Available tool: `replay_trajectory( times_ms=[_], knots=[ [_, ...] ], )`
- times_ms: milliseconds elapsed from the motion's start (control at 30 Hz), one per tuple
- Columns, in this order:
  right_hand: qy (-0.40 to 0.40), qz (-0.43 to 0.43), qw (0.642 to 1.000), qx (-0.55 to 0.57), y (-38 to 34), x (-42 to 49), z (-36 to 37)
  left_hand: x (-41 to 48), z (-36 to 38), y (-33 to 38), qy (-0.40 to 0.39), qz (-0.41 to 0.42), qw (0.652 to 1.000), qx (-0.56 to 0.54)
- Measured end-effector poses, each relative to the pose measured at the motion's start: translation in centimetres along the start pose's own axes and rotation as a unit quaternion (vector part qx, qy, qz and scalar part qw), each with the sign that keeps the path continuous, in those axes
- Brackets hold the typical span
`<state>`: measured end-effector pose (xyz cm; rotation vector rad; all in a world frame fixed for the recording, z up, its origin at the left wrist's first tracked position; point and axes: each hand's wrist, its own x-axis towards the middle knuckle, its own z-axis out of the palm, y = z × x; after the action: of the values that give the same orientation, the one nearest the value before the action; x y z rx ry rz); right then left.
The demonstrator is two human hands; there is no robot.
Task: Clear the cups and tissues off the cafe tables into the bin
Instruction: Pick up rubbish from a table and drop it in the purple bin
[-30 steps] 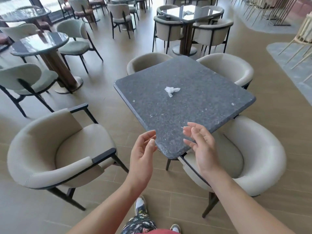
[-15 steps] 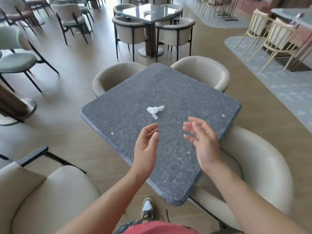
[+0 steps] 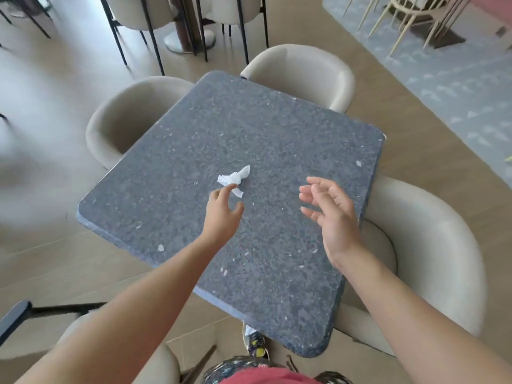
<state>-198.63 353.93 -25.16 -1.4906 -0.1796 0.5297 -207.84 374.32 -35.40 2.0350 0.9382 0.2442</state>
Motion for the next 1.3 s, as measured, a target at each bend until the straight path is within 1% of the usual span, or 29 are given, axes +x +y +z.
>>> replay_trajectory(
  times_ms=[67,167,300,400,533,600,667,767,833,900,1000,1067,1167,1300],
  knots=[
    [0.017,0.003,1.0,-0.005,0.3,0.9,-0.3,3.0,0.8,-1.6,-0.025,-0.02,0.997,0.076],
    [0.034,0.012,0.999,-0.012,1.1,1.2,-1.2,6.7,2.0,-3.4,-0.073,-0.052,0.984,0.156],
    [0.07,0.039,0.996,-0.026,2.7,0.1,-3.4,10.7,4.1,-4.4,-0.115,-0.035,0.968,0.221],
    [0.104,0.059,0.992,-0.032,3.9,-0.8,-5.3,13.1,5.6,-5.2,-0.132,-0.051,0.954,0.264],
    [0.135,0.073,0.987,-0.037,4.8,-1.9,-7.1,15.3,6.9,-6.4,-0.164,-0.086,0.934,0.307],
    [0.148,0.077,0.985,-0.035,5.1,-2.5,-7.9,16.0,7.2,-7.1,-0.178,-0.09,0.926,0.319],
    [0.159,0.079,0.983,-0.034,5.4,-3.1,-8.5,16.2,7.4,-7.5,-0.181,-0.076,0.926,0.324],
    [0.171,0.079,0.982,-0.028,5.6,-3.8,-9.3,15.3,7.8,-7.0,-0.172,-0.029,0.933,0.314],
    [0.171,0.077,0.982,-0.023,5.6,-4.2,-9.6,14.0,8.1,-6.3,-0.155,-0.011,0.944,0.289],
    [0.167,0.072,0.983,-0.018,5.2,-4.6,-9.7,12.2,8.1,-5.0,-0.131,-0.016,0.962,0.241],
    [0.161,0.061,0.985,-0.005,4.4,-5.3,-10.1,8.7,8.2,-2.2,-0.097,-0.025,0.987,0.123],
    [0.158,0.055,0.986,0.004,3.9,-6.1,-10.4,6.0,8.5,-0.1,-0.098,-0.032,0.994,0.048],
    [0.163,0.048,0.985,0.018,3.4,-7.9,-11.5,1.0,9.2,3.0,-0.135,-0.052,0.986,-0.08],
    [0.182,0.038,0.982,0.03,2.9,-11.2,-14.0,-6.5,10.6,7.4,-0.221,-0.069,0.949,-0.216]
  ],
)
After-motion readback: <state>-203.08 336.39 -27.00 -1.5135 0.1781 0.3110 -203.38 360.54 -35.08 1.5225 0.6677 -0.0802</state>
